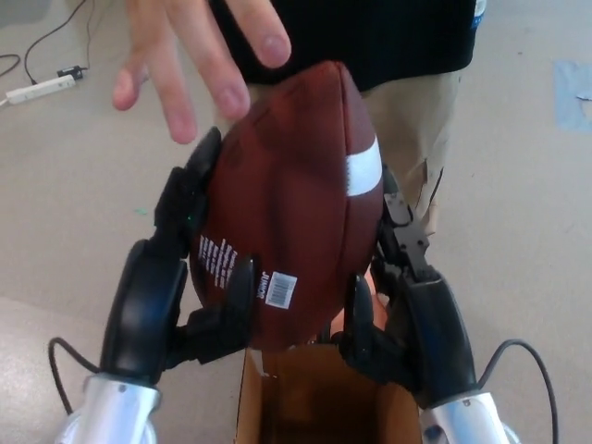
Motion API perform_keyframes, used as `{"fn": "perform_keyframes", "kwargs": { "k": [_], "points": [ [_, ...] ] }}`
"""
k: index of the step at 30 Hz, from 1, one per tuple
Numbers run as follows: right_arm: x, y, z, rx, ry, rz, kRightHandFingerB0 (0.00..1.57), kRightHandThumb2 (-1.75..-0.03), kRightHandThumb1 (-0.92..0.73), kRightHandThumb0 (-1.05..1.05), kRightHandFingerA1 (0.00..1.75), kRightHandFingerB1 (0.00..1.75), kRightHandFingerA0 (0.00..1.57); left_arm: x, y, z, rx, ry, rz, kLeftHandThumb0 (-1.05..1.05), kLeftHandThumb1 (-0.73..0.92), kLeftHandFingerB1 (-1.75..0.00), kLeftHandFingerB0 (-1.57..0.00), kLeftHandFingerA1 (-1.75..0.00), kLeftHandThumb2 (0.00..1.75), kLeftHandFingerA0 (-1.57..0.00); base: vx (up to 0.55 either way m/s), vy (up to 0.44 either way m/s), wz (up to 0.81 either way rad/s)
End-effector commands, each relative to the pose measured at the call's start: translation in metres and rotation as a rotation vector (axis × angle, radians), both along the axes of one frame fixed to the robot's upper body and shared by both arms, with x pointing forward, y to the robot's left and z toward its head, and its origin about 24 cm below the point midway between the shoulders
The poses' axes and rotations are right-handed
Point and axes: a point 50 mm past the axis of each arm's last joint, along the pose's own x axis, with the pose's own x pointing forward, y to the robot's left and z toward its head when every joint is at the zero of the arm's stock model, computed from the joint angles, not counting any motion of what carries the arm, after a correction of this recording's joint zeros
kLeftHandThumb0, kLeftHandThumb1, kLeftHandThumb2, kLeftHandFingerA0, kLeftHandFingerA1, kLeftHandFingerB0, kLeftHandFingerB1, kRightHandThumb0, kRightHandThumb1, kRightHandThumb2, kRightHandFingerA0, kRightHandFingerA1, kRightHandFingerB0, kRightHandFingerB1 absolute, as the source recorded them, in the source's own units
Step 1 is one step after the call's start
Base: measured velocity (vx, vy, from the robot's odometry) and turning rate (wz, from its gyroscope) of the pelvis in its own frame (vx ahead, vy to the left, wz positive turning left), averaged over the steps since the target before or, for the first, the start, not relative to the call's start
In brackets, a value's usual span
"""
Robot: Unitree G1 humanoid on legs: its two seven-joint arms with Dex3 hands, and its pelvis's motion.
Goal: Use both hands to pick up a football from a person and place it into a container beneath
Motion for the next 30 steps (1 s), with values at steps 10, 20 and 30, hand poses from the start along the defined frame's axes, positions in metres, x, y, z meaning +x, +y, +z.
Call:
{"fn": "perform_keyframes", "kwargs": {
  "k": [10, 20, 30],
  "points": [
    [0.0081, 0.0144, 0.008, -0.02, -0.064, 0.093, 0.01, -1.15, -0.84, -0.76, 0.16, 0.18, 0.0, 0.0127, -0.0239, -0.0114, -0.057, -0.008, -0.128, -0.82, 0.76, -0.35, -0.14, -0.26, 1.11, -0.03, 0.0, 0.0, 0.0],
    [0.0082, 0.0144, 0.008, -0.02, -0.065, 0.093, 0.01, -1.15, -0.84, -0.76, 0.16, 0.18, 0.0, 0.0129, -0.0237, -0.0118, -0.058, -0.012, -0.13, -0.82, 0.76, -0.35, -0.14, -0.26, 1.11, -0.03, 0.0, 0.0, 0.0],
    [0.0102, 0.0135, 0.0069, -0.006, -0.051, 0.094, 0.01, -1.14, -0.83, -0.75, 0.17, 0.19, 0.0, 0.016, -0.0244, -0.0134, -0.064, -0.008, -0.133, -0.82, 0.77, -0.32, -0.13, -0.25, 1.11, -0.04, 0.0, 0.0, 0.0]
  ]
}}
